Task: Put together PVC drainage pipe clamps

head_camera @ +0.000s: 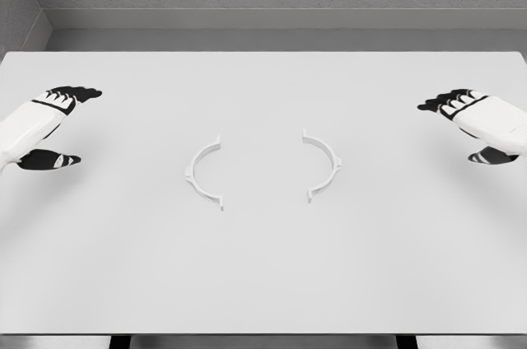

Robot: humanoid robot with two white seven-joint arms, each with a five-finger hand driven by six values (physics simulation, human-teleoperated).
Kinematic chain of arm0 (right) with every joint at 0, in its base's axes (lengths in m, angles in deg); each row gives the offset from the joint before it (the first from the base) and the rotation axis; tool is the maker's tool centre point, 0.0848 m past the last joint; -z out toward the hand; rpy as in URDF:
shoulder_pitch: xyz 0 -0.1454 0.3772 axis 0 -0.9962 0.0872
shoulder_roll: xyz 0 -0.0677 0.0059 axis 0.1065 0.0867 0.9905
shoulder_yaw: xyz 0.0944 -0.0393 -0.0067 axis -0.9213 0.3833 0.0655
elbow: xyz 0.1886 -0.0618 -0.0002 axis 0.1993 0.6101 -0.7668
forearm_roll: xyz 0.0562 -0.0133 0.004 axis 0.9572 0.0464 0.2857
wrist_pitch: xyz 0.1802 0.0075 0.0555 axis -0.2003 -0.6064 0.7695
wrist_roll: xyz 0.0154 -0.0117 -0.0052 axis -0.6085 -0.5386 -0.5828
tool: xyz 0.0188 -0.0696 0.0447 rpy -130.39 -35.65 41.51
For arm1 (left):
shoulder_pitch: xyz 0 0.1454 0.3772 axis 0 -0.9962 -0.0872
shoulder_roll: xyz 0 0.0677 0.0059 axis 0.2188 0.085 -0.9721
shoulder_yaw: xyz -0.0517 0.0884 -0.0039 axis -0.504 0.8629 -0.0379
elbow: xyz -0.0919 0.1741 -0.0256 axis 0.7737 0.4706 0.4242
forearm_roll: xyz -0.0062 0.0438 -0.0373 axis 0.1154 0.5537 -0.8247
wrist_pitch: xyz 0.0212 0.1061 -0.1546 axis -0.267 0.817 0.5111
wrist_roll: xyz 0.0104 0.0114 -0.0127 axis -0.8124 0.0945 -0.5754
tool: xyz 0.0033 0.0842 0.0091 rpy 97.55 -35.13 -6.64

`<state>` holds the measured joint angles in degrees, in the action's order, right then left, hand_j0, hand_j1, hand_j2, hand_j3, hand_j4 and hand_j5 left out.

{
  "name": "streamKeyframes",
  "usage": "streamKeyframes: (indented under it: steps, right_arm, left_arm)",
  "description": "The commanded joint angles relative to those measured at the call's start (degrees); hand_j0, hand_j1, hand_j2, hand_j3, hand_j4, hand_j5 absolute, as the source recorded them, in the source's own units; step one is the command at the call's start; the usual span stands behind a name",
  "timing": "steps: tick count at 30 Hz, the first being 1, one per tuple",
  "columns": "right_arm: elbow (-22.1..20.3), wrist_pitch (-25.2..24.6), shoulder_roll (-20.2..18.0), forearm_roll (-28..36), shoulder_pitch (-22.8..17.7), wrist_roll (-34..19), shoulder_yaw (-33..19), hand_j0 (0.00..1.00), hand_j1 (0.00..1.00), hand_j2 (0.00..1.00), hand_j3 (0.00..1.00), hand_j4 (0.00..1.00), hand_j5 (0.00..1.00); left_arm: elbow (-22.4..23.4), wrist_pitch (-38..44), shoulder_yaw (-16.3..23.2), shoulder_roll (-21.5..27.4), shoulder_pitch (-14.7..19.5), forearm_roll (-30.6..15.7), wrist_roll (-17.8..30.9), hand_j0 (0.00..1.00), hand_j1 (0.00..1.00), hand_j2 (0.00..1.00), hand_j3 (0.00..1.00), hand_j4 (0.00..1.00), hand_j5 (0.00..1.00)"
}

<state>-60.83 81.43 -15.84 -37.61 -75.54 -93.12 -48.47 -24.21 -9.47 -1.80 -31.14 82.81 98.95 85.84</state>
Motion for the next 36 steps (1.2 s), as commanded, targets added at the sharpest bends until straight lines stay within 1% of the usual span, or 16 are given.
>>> streamKeyframes:
  steps: [1, 4, 6, 7, 8, 10, 15, 17, 19, 22, 25, 27, 29, 33, 35, 36]
  right_arm:
    - [-0.3, 0.1, 0.5, 0.2, 0.0, -1.0, 0.0, 1.0, 1.0, 1.0, 1.0, 1.0, 1.0]
    - [-0.5, 0.3, 0.5, 1.1, 0.1, -1.0, 0.0, 1.0, 1.0, 1.0, 1.0, 1.0, 1.0]
    - [-0.6, 0.3, 0.0, 1.1, -0.3, -1.0, 0.9, 1.0, 1.0, 1.0, 1.0, 1.0, 1.0]
    - [-0.4, 0.0, -3.4, 1.1, 0.9, -1.0, 5.5, 1.0, 1.0, 1.0, 1.0, 1.0, 1.0]
    - [0.1, 0.0, -4.5, 1.3, 4.1, -1.0, 10.0, 1.0, 1.0, 1.0, 1.0, 1.0, 1.0]
    - [0.0, 0.0, -5.0, 1.3, 7.2, -1.0, 15.5, 1.0, 1.0, 1.0, 1.0, 1.0, 1.0]
    - [0.0, 0.0, -4.7, 1.2, 7.6, -1.0, 15.1, 1.0, 1.0, 1.0, 1.0, 1.0, 1.0]
    - [0.3, 0.0, -3.2, 1.2, 7.7, -1.0, 15.1, 1.0, 1.0, 1.0, 1.0, 1.0, 1.0]
    - [3.0, -0.1, -1.7, 1.1, 8.3, -1.0, 15.2, 1.0, 1.0, 1.0, 1.0, 1.0, 1.0]
    - [3.6, 0.0, -1.6, 1.0, 8.5, -1.0, 15.5, 1.0, 1.0, 1.0, 1.0, 1.0, 1.0]
    - [3.6, 0.1, 1.5, 1.1, 8.6, -1.0, 15.5, 1.0, 1.0, 1.0, 1.0, 1.0, 1.0]
    - [3.7, 0.0, 2.2, 1.0, 9.4, -1.0, 15.6, 1.0, 1.0, 1.0, 1.0, 1.0, 1.0]
    - [6.5, 0.0, 4.3, 1.1, 10.4, -1.0, 15.6, 1.0, 1.0, 1.0, 1.0, 1.0, 1.0]
    - [6.6, 0.0, 5.2, 1.1, 10.9, -1.0, 15.7, 1.0, 1.0, 1.0, 1.0, 1.0, 1.0]
    - [7.1, 0.0, 7.8, 0.7, 10.8, -1.0, 15.7, 1.0, 1.0, 1.0, 1.0, 1.0, 1.0]
    - [7.3, 0.0, 8.0, 0.6, 10.9, -1.0, 15.7, 1.0, 1.0, 1.0, 1.0, 1.0, 1.0]
  left_arm:
    - [0.0, 0.1, 0.0, 0.0, 0.0, -0.4, 0.0, 1.0, 1.0, 1.0, 1.0, 1.0, 1.0]
    - [-0.3, 0.1, 0.4, -0.1, -0.1, -0.2, 0.0, 1.0, 1.0, 1.0, 1.0, 1.0, 1.0]
    - [-0.2, 0.1, 3.3, -0.7, 0.1, -0.2, 0.0, 1.0, 1.0, 1.0, 1.0, 1.0, 1.0]
    - [-0.2, 0.1, 6.7, -0.8, 0.7, 0.1, -0.1, 1.0, 1.0, 1.0, 1.0, 1.0, 1.0]
    - [-0.1, 0.1, 8.6, -1.5, 1.4, 0.5, -0.1, 1.0, 1.0, 1.0, 1.0, 1.0, 1.0]
    - [0.1, 0.1, 9.0, -4.6, 3.2, 3.8, 0.0, 1.0, 1.0, 1.0, 1.0, 1.0, 1.0]
    - [-0.3, 0.1, 10.4, -8.2, 3.9, 7.5, 0.0, 1.0, 1.0, 1.0, 1.0, 1.0, 1.0]
    - [-0.7, 0.1, 10.4, -9.2, 3.4, 8.6, 0.0, 1.0, 1.0, 1.0, 1.0, 1.0, 1.0]
    - [-1.9, 0.1, 11.3, -9.9, 2.8, 8.6, 0.0, 1.0, 1.0, 1.0, 1.0, 1.0, 1.0]
    - [-2.2, 0.1, 12.8, -10.5, 2.7, 8.6, 0.0, 1.0, 1.0, 1.0, 1.0, 1.0, 1.0]
    - [-2.1, 0.1, 12.9, -10.7, 2.7, 8.7, 0.0, 1.0, 1.0, 1.0, 1.0, 1.0, 1.0]
    - [-2.1, 0.1, 12.9, -11.4, 2.8, 9.1, 0.0, 1.0, 1.0, 1.0, 1.0, 1.0, 1.0]
    - [-2.1, 0.1, 13.5, -12.2, 2.8, 9.8, 0.0, 1.0, 1.0, 1.0, 1.0, 1.0, 1.0]
    - [-2.0, 0.1, 14.4, -12.1, 2.9, 9.9, 0.0, 1.0, 1.0, 1.0, 1.0, 1.0, 1.0]
    - [-1.5, 0.1, 14.3, -12.0, 3.1, 9.9, 0.1, 1.0, 1.0, 1.0, 1.0, 1.0, 1.0]
    - [-1.4, 0.1, 14.4, -12.0, 3.1, 9.9, 0.1, 1.0, 1.0, 1.0, 1.0, 1.0, 1.0]
